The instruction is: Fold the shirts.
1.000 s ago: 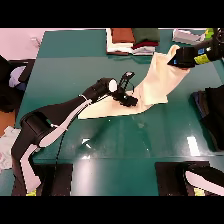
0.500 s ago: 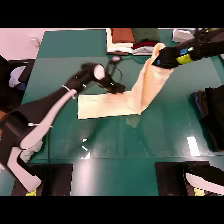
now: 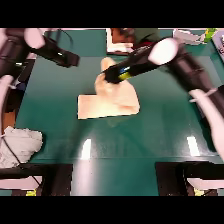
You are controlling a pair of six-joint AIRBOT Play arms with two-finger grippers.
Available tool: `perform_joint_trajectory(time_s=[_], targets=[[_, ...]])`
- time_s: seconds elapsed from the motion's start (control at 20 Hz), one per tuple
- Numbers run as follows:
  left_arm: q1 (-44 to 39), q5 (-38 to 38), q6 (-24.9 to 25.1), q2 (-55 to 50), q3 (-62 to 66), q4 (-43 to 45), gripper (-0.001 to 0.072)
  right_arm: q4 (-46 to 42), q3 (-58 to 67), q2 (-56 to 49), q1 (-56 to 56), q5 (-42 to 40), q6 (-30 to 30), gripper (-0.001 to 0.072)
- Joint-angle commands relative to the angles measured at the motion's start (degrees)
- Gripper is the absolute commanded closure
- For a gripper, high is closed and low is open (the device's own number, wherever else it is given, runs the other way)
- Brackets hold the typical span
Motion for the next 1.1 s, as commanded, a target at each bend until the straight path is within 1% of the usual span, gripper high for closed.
perform_joint_trajectory(time_s=[0.0,0.05,0.1,0.2,0.3,0.5,0.55,0.65,0.7,0.75,0.8,0.85,0.9,1.05], targets=[[4.4,-1.2,0.7,6.0,0.1,1.4,0.0681,1.4,4.9,-10.7,8.6,-10.9,-1.5,0.0673],[4.4,-1.4,1.0,6.9,0.1,2.2,0.0682,1.3,8.9,-14.5,10.3,-10.6,-3.5,0.0452],[4.3,-1.7,1.0,7.5,0.1,2.6,0.0682,1.2,12.7,-17.2,11.2,-9.0,-4.0,0.0286],[4.3,-2.1,1.1,8.2,0.1,2.6,0.0682,-0.6,17.2,-19.2,10.5,-5.0,-3.0,0.0281],[4.3,-3.2,1.3,8.4,0.3,2.6,0.0681,-5.5,16.0,-17.0,7.3,-0.5,0.2,0.0282],[3.7,-4.6,1.6,8.3,0.2,2.0,0.0682,-10.5,3.1,-8.1,-3.1,7.5,1.0,0.0282],[3.0,-4.5,1.6,8.3,0.2,2.0,0.0682,-11.8,-0.7,-5.8,-6.1,9.2,2.1,0.0282],[0.9,-3.9,1.7,8.0,0.2,2.0,0.0682,-14.5,-7.7,-1.7,-11.5,10.4,4.4,0.0282],[-0.4,-3.3,1.6,7.8,0.2,2.0,0.0682,-14.3,-10.7,-0.1,-14.1,10.6,4.7,0.0278],[-1.8,-2.4,1.7,7.6,0.2,2.0,0.0682,-14.1,-12.9,1.0,-16.3,11.2,4.7,0.0218],[-3.0,-1.6,1.7,7.2,0.2,2.0,0.0682,-13.8,-14.8,1.8,-17.9,12.0,4.7,0.0096],[-4.2,-1.0,2.3,6.9,0.2,2.0,0.0682,-13.8,-16.1,2.0,-18.9,12.9,5.1,0.0072],[-5.1,-0.8,2.5,6.6,0.2,2.0,0.0682,-13.9,-17.0,1.9,-19.7,13.5,5.8,0.0072],[-6.7,-0.3,2.5,6.2,-0.8,2.0,0.0682,-12.8,-18.9,0.4,-19.9,11.9,10.7,0.0076]])
